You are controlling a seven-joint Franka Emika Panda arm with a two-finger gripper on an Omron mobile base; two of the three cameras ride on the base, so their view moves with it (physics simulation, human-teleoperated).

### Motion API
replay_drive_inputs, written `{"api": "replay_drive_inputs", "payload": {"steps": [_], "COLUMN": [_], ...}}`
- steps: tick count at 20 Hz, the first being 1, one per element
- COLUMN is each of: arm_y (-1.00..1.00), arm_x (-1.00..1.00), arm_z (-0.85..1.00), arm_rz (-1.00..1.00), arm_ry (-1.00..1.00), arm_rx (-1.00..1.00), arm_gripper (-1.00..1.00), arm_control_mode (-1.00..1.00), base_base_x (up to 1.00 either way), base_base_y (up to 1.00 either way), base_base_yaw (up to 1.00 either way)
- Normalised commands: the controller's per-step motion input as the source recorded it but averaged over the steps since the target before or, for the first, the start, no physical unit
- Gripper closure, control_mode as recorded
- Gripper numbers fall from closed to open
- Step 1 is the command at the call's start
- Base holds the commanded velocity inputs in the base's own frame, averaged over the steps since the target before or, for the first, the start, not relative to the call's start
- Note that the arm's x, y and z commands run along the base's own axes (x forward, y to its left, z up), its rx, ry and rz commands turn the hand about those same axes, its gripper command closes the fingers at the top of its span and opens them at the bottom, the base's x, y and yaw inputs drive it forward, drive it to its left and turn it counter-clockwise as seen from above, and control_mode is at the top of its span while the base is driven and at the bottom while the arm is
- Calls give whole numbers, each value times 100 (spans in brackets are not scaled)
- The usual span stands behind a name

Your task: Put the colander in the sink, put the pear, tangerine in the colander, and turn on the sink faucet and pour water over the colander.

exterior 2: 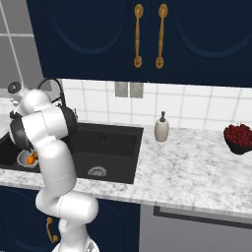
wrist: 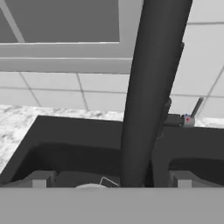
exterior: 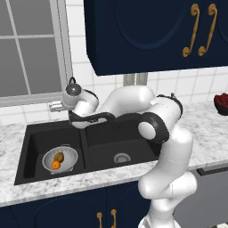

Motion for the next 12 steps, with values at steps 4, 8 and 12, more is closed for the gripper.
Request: {"api": "replay_drive_inputs", "payload": {"steps": [4,8,12], "arm_y": [47,48,45], "arm_x": [25,30,26], "arm_z": [-4,0,0], "arm_rz": [-2,-2,-2], "arm_ry": [0,0,0], "arm_rx": [-1,0,0], "arm_gripper": [-100,-100,-100], "arm_control_mode": [-100,-100,-100], "base_base_x": [0,0,0], "base_base_y": [0,0,0], "base_base_yaw": [0,0,0]}}
